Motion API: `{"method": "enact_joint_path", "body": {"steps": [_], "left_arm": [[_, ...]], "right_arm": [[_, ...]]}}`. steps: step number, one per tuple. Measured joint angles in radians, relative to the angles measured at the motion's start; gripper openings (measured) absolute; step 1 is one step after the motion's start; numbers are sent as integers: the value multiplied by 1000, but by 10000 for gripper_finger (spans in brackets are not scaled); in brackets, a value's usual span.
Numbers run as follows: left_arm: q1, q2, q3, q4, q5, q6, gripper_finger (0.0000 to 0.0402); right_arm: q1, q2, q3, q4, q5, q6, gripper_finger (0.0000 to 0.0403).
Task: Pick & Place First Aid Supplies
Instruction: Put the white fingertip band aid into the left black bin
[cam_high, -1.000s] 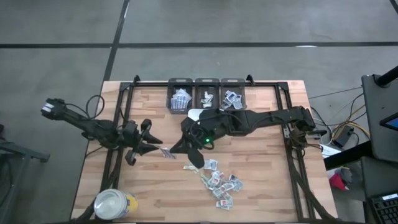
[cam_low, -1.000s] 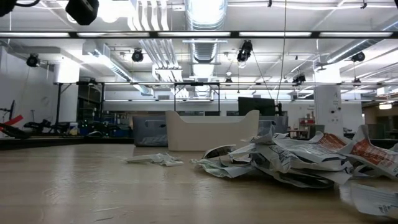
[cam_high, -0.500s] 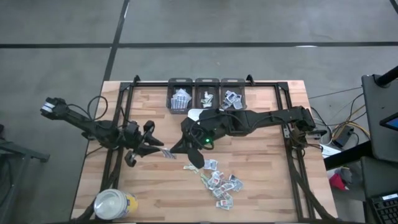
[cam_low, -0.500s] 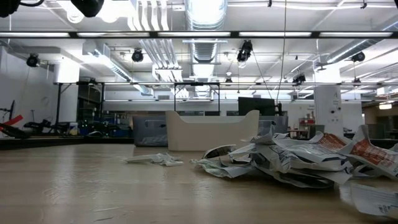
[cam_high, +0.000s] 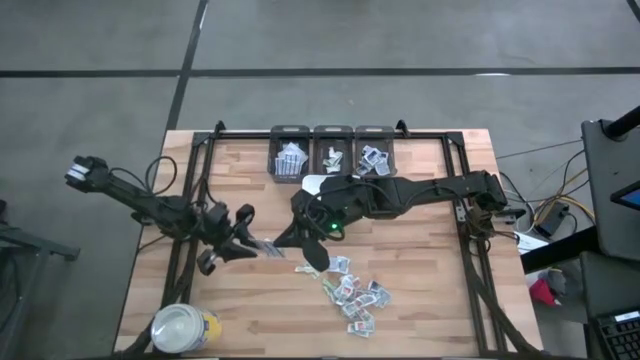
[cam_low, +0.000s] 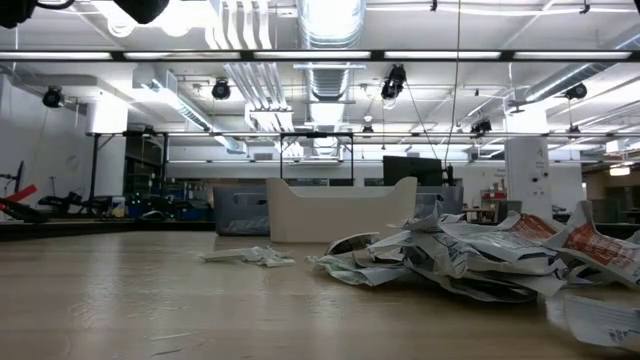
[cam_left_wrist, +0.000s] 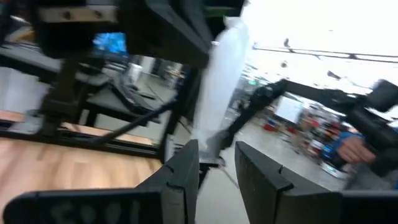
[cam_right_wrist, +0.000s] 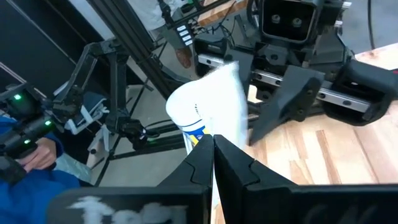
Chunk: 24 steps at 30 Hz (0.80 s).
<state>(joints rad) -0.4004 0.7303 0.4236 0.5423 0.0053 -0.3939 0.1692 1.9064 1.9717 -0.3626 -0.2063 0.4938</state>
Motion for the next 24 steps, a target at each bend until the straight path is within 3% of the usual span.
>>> {"method": "enact_joint_path", "body": {"steps": [11,24], "left_arm": [[0,12,28,7,11,-2,99],[10,156,128,5,-7,76,96]], "right_arm": [[1,0,0,0,-6,-5,8],[0,10,-2,-2,-8,-23,8]]}}
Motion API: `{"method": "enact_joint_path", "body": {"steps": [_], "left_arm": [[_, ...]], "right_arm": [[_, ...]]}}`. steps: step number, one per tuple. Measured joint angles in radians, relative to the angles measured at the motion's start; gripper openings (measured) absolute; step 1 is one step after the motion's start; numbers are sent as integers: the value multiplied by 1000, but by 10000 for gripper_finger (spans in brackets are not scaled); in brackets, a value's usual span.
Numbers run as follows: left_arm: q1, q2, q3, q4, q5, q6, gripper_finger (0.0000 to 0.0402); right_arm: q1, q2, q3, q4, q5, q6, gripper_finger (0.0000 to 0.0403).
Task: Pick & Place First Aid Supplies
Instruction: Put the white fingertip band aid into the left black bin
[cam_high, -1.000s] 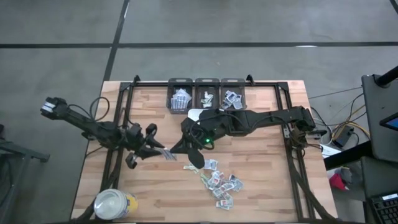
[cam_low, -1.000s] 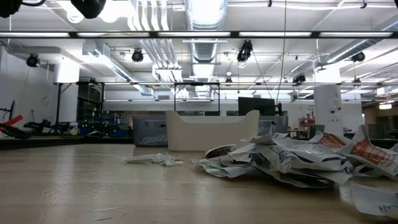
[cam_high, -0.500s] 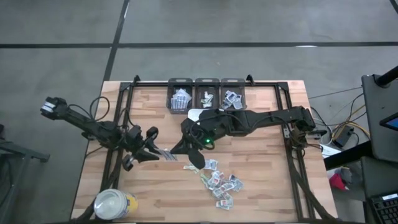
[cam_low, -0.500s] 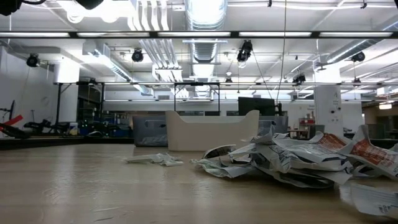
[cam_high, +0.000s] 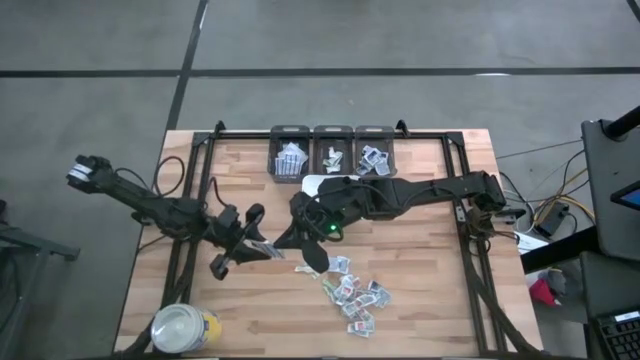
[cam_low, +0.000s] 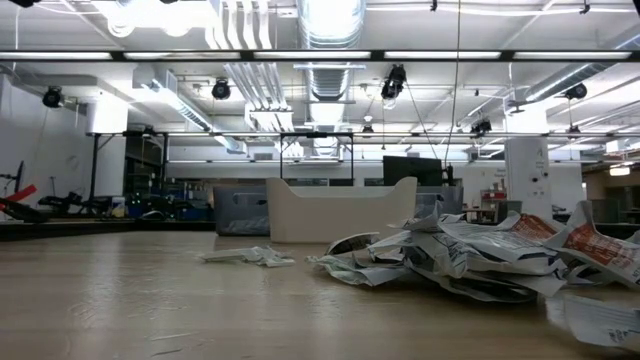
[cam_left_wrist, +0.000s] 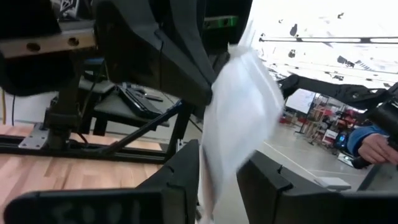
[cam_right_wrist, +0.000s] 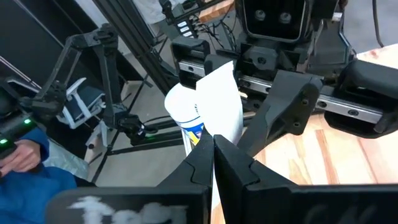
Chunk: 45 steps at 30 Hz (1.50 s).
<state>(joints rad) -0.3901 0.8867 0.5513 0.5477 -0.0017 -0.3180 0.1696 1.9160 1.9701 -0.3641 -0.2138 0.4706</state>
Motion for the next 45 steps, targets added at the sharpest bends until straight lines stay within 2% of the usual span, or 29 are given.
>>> {"method": "enact_joint_path", "body": {"steps": [3,7,13,17,23,26,29,33,38,45], "left_arm": [[0,7,17,-1,0,3,72],[0,5,25,-1,-1,10,10],[3,3,20,-14,-66,-31,2],[11,0,20,-55,-126,-86,1],[41,-19,19,-209,-348,-241,1],[82,-25,19,-262,-404,-295,0],[146,-20,18,-283,-406,-337,0],[260,-7,18,-311,-399,-391,0],[428,23,18,-316,-333,-438,0],[643,130,18,-309,-216,-501,0]], "right_arm": [[1,0,0,-5,0,-4,8],[1,0,0,-34,0,-18,8],[1,0,0,-108,-4,-31,8],[1,-1,0,-176,-51,-65,8],[3,-19,0,-446,-57,-70,8],[9,-20,0,-576,-46,-89,8],[23,-20,0,-644,-12,-164,8],[36,-28,-1,-650,29,-312,8],[27,-58,-17,-654,32,-434,8],[-30,-221,-175,-626,34,-508,8]]}}
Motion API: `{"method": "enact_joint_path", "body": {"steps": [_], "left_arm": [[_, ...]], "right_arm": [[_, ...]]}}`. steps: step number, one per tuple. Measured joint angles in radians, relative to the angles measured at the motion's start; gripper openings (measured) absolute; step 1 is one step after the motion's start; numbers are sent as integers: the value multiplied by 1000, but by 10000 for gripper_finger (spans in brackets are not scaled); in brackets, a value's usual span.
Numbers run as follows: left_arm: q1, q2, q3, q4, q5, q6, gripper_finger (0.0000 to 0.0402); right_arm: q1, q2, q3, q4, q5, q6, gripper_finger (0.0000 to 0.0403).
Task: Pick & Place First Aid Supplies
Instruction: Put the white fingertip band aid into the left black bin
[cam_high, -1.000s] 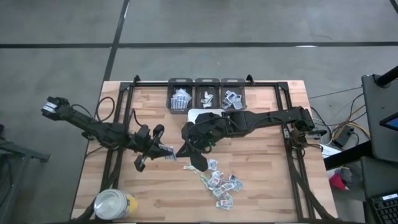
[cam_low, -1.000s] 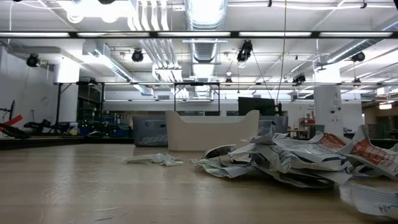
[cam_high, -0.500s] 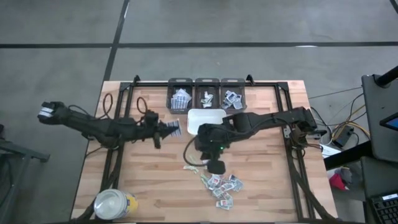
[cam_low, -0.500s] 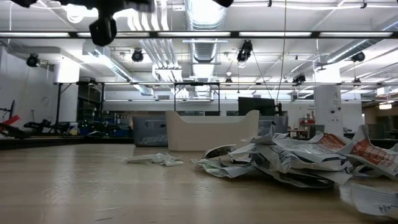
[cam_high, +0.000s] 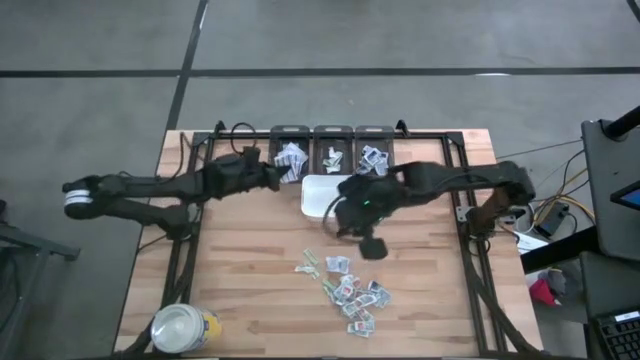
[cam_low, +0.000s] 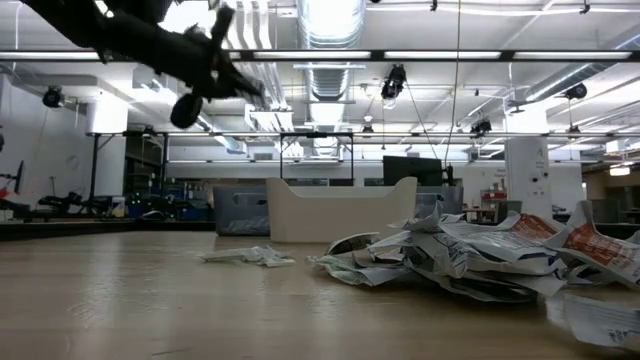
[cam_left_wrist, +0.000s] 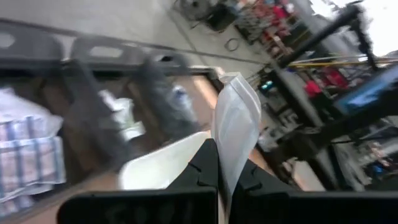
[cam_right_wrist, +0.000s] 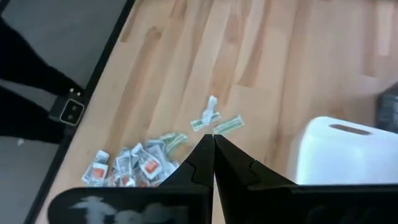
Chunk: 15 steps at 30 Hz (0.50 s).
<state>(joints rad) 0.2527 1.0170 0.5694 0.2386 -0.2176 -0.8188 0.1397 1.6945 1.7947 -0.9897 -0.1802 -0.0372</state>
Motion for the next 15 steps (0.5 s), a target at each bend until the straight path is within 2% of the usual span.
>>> {"method": "enact_joint_path", "body": {"steps": [7,12,15], "left_arm": [[134,175,23,68,117,-78,0],[206,298,108,57,122,-80,0],[252,362,197,-35,122,-64,0]], "right_arm": [[-45,-245,-279,155,-2,-53,9],[-64,-418,-483,291,-1,-44,9],[-64,-506,-586,358,-2,-22,9]]}}
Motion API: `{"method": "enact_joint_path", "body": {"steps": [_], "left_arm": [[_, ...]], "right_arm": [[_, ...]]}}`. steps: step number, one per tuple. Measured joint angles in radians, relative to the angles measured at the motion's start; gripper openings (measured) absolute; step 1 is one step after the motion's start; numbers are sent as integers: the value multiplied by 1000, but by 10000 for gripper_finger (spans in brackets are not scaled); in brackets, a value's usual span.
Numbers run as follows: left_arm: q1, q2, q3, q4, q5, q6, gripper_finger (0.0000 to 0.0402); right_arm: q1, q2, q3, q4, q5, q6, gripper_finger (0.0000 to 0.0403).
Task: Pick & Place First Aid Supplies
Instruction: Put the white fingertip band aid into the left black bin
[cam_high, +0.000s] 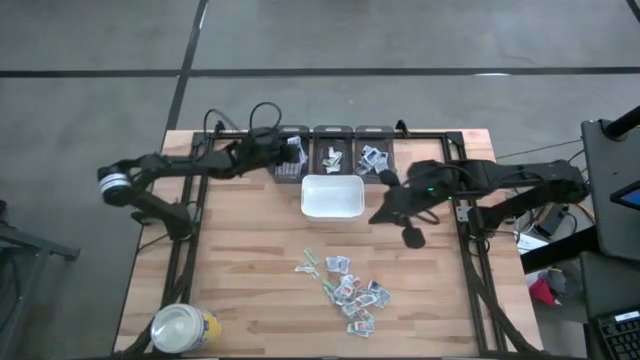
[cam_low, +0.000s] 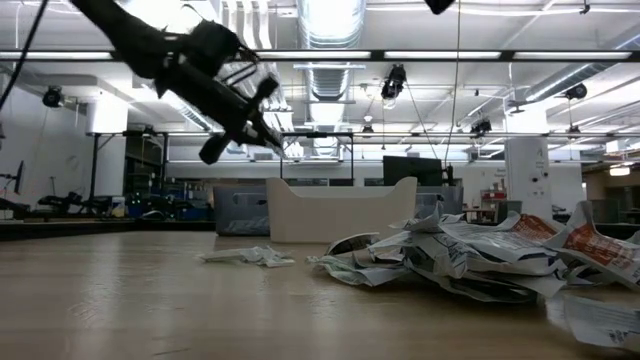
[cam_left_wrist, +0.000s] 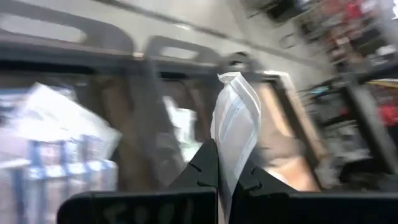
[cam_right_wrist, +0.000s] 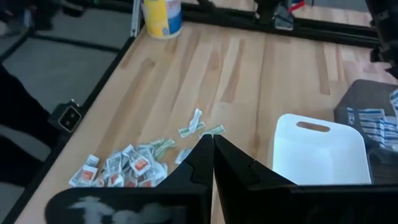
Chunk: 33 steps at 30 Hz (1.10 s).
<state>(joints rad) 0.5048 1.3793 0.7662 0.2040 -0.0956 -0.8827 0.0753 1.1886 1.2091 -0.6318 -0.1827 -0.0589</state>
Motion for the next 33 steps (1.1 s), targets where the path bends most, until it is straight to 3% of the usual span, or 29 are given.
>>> {"method": "enact_joint_path", "body": {"steps": [8,19,24,33], "left_arm": [[77,180,308,-446,-27,159,0],[130,428,635,-802,-17,255,0],[136,467,667,-871,1,256,0],[136,472,620,-868,3,258,0]], "right_arm": [[-3,-191,-220,132,0,68,9],[-7,-314,-332,175,10,108,9],[-7,-336,-350,173,33,109,9],[-11,-338,-349,174,82,94,9]]}}
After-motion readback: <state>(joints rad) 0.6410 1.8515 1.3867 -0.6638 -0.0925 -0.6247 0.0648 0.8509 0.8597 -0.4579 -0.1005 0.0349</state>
